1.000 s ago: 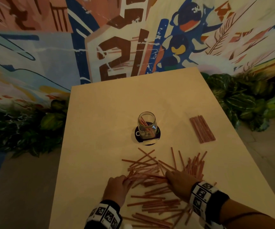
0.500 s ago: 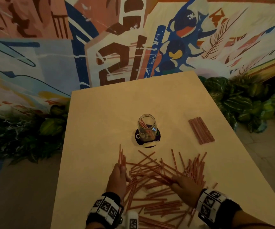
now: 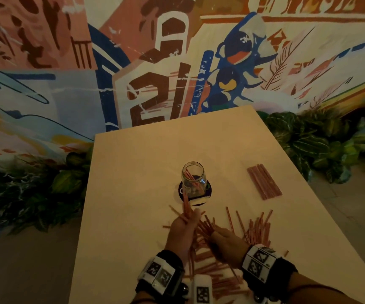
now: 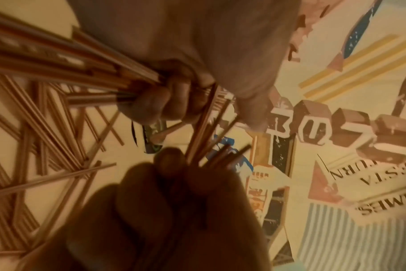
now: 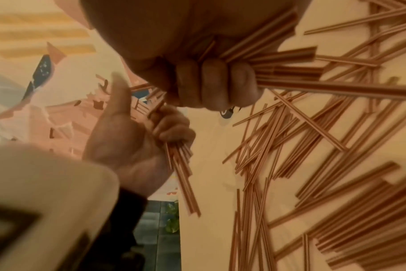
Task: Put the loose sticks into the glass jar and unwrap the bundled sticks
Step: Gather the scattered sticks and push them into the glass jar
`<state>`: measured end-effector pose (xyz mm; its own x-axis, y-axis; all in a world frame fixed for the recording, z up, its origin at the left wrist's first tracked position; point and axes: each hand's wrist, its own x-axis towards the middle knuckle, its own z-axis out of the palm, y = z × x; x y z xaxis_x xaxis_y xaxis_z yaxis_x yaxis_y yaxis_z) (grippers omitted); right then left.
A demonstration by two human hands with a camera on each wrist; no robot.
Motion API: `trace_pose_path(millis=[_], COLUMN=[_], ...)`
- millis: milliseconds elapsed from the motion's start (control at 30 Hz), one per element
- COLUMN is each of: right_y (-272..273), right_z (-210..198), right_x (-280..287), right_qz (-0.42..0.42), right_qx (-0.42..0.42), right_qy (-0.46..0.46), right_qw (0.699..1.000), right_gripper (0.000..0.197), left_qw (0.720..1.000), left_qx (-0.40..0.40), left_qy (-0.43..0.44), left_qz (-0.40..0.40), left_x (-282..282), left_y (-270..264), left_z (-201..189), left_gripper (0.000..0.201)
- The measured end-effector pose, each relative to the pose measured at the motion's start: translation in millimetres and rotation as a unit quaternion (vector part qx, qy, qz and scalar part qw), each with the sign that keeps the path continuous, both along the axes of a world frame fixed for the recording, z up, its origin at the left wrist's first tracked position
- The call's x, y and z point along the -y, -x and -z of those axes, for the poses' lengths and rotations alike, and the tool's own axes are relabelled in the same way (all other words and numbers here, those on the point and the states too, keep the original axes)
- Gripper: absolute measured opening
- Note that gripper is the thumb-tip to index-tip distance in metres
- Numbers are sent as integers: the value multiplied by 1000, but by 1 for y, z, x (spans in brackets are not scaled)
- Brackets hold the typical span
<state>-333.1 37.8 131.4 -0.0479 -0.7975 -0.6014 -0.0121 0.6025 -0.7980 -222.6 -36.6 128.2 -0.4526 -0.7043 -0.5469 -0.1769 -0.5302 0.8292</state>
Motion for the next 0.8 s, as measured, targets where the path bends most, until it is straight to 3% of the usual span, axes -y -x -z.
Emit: trace_pose_path(millis=[100,233,400,533,667,800], right_y=[-4,-7,-14,-15,-12,-12], right_z=[-4,-5,-5,-5,-7,-7], right_x=[6,9,10,14,15,17], right_qz=[-25,-72,-84,-83,-138,-144], right_qx=[-23,-90,-172,-183,-200,-153], right_qy=[14,42,52,71,66,78], right_qw=[999,992,980,977,968,975], right_gripper=[32,12,32,38,49,51], left_qw=[999,999,983,968,962,959], left_qx=[39,35,-58,-99,-108,-96], left_qy=[35,-26,-141,-213,-241,-267], left_qz=[8,-20,-100,-86,-64,-24], left_x=[0,-3,-6,-3,1,5], left_y=[8,10,18,15,11,4], left_z=[5,9,1,2,4,16], left_gripper=[29,32,38,57,59,53])
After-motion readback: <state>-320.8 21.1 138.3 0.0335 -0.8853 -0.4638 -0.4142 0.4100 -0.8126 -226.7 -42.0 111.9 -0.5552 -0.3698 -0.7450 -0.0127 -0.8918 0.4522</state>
